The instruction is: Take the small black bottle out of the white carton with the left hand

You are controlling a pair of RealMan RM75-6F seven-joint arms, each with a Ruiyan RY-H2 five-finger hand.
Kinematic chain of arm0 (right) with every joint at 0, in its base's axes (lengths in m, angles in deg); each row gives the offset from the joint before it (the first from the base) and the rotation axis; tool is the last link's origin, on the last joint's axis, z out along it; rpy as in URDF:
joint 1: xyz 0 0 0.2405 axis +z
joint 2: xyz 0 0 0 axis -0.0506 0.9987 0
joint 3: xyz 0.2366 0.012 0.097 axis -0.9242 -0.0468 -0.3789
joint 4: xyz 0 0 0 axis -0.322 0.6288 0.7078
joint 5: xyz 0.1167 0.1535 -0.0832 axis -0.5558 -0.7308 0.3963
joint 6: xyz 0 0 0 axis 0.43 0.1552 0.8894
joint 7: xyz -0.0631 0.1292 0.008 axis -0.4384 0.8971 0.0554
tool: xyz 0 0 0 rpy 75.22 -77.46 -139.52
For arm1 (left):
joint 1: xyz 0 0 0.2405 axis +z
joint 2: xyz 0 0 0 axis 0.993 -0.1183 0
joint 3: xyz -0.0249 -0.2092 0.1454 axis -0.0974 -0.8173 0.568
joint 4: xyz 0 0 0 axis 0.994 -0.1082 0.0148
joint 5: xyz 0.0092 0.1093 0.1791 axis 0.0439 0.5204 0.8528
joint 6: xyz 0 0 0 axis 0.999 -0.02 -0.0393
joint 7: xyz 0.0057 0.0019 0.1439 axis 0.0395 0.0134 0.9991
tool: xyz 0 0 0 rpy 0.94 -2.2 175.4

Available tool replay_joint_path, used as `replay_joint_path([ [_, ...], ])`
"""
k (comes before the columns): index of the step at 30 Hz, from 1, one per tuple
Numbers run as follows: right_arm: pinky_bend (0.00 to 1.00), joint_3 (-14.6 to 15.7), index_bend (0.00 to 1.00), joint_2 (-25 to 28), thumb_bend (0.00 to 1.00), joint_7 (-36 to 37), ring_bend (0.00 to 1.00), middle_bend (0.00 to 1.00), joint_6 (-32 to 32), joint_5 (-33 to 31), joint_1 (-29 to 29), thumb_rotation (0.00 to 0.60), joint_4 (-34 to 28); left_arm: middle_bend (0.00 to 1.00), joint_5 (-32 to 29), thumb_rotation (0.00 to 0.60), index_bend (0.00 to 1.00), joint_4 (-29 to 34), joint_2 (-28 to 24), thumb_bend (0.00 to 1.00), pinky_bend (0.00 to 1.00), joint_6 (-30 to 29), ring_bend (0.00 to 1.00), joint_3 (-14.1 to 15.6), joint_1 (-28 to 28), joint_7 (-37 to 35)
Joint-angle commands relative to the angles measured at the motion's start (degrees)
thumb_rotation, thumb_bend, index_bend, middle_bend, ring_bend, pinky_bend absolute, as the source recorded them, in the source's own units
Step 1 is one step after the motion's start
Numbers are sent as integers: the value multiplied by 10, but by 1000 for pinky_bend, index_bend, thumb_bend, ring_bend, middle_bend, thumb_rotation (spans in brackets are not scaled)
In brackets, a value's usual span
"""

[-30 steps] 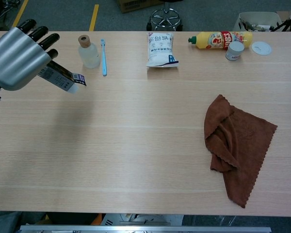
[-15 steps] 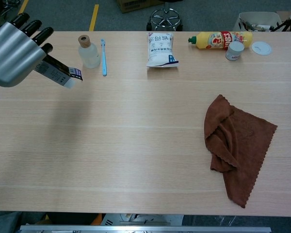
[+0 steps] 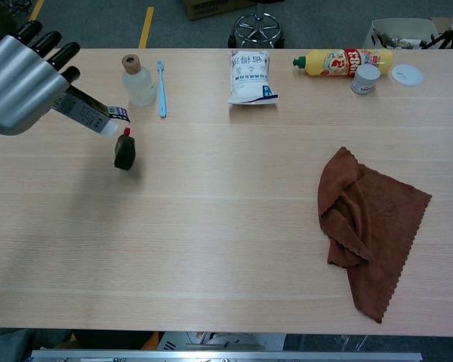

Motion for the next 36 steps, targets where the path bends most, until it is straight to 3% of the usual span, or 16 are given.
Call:
replay_joint_path([
  [1,176,0,215,-1,120,0,109,150,-1,0,0,600,0,285,-1,600,544,-3,1,76,299,1,277,-1,1,-3],
  [9,176,0,215,0,120,1,109,150,0,0,0,600,1,285,-17,600,546,-5,6,77,299,1,278,-8,7,-25],
  [23,176,-1,215,2,120,1,109,150,3,0,-2,600,-1,279,-176,600,549,68,24,76,299,54,277,-22,65,-182],
  [30,175,0,215,2,120,-3,109,150,1,1,-1,600,-5,276,-213,600,550,94,14,76,299,75,277,-12,83,-208],
  [36,176,0,215,2,120,-5,109,150,1,1,-1,600,-6,273,-283,600,551,130,3,76,299,124,276,-18,93,-251],
])
